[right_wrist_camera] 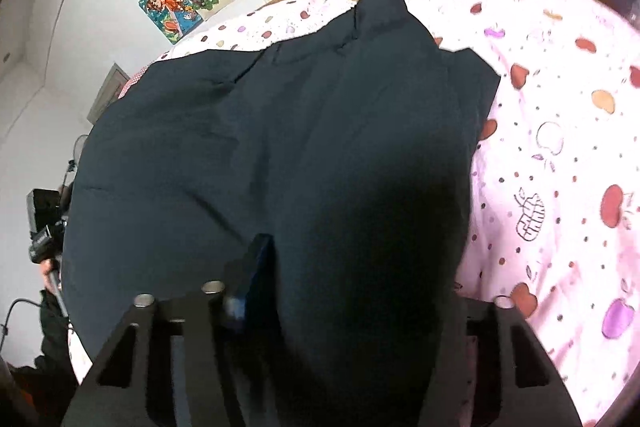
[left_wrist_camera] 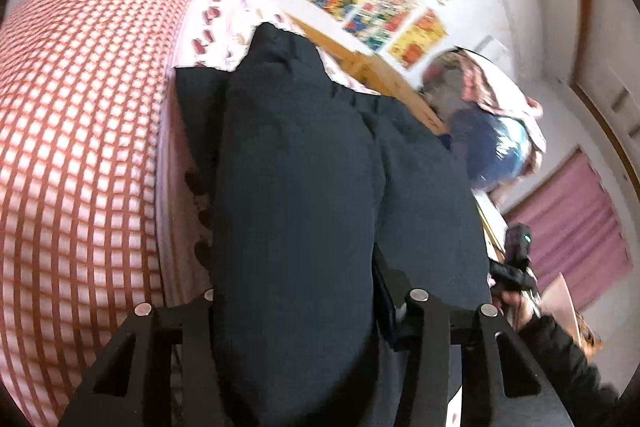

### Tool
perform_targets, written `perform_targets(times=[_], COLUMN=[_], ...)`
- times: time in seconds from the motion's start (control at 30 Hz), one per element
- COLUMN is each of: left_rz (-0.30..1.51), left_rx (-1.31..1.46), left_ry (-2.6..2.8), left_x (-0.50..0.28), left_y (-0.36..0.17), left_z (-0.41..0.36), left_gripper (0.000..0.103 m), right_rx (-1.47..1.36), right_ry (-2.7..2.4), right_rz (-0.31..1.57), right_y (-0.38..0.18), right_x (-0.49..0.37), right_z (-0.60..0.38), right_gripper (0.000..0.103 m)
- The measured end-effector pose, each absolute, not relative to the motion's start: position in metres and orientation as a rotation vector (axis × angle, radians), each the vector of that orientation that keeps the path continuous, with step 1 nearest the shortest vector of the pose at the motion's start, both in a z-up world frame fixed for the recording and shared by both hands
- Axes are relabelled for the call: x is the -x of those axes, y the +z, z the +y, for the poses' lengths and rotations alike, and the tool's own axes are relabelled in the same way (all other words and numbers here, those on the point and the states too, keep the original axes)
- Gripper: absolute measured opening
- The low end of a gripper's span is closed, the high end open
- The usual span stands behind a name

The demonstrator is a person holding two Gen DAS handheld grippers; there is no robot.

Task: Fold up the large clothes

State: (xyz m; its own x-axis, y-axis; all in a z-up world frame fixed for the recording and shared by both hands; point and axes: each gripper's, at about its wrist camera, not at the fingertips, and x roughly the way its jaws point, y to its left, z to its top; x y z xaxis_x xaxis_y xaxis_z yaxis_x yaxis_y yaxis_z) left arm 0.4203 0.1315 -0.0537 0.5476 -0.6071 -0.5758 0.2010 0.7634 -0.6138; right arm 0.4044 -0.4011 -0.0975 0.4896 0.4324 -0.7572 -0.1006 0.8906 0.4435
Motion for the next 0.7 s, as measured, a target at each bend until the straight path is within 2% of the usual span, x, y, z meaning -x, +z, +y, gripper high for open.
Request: perform_targets(times=[0.07,0.17,0.37,0.7], left_rz=[0.862,0.847,0.791,0.751], left_rx=[0.548,0.618,0.665,0.631], left_ry=[-0.487,-0.486,-0.415,-0.402], left_x=[-0.415,-0.405,-0.375,-0.336], left_y=[-0.052,-0.05,-0.035,0.023], left_z=[0.131,0.136,0.135,0.142], left_gripper=[0.04,0.036,0.025,0.021], right_rx=[-0.377,-0.407,-0.401,-0.393], right_ry=[0.317,0.288,0.261,0.301], right_rz=[1.001,0.993,0.949,0.856], right_y=[-0.088,-0.078,-0.054,-0.002], right_x=[-0.402,-0.398,-0.383,-0.354], right_z=[-0.404,-0.407,-0.404,-0.406], right_gripper=[0.03,0.023,0.018,0.015])
